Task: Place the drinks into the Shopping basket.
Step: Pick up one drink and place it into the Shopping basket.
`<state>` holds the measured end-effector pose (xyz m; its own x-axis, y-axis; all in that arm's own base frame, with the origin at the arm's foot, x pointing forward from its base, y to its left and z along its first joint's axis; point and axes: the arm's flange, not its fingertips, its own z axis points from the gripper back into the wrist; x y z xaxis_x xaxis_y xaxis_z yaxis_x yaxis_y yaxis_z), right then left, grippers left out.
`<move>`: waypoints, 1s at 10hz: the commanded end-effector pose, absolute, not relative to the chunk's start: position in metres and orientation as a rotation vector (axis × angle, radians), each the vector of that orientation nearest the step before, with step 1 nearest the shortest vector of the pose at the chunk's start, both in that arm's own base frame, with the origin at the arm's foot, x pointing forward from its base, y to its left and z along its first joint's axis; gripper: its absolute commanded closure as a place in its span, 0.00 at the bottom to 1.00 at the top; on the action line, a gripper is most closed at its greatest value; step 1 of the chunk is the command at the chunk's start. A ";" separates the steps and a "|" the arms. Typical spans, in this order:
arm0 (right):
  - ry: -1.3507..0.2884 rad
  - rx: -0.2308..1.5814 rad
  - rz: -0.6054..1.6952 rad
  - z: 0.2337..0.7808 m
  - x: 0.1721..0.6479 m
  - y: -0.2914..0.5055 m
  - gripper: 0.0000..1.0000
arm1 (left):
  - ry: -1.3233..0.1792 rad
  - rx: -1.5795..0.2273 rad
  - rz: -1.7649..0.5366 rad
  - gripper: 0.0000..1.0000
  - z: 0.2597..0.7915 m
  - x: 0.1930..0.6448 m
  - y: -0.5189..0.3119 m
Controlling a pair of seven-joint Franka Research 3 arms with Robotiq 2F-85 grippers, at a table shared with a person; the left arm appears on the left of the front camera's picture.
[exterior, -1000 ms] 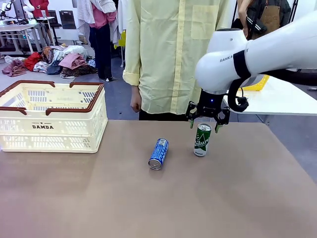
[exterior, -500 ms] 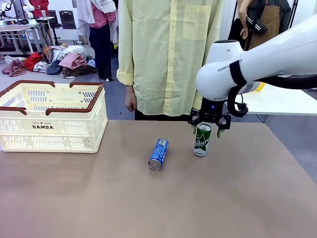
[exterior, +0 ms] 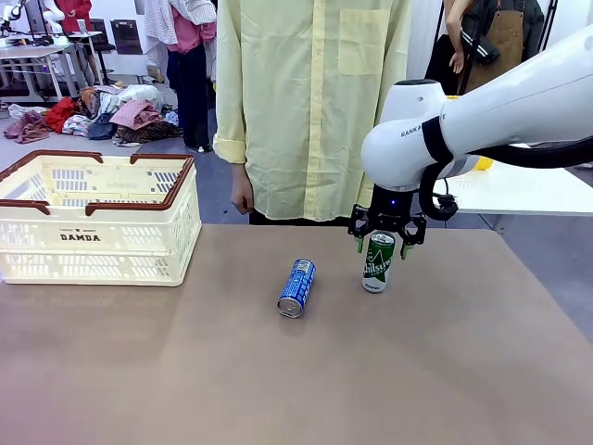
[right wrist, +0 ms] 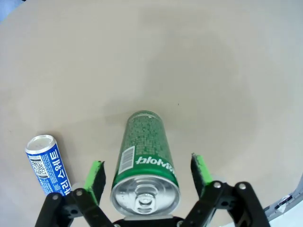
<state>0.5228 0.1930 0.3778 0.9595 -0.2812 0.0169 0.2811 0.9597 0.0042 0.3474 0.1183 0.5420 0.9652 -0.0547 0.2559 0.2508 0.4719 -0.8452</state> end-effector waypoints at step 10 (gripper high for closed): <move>0.034 0.004 -0.211 0.449 0.516 0.189 1.00 | -0.208 -1.067 -0.204 0.00 0.541 0.345 0.119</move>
<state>0.5192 0.1920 0.4071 0.9700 -0.2430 -0.0082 0.2429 0.9699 -0.0136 0.3475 0.1183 0.5419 0.9652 -0.0547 0.2556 0.2506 0.4718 -0.8453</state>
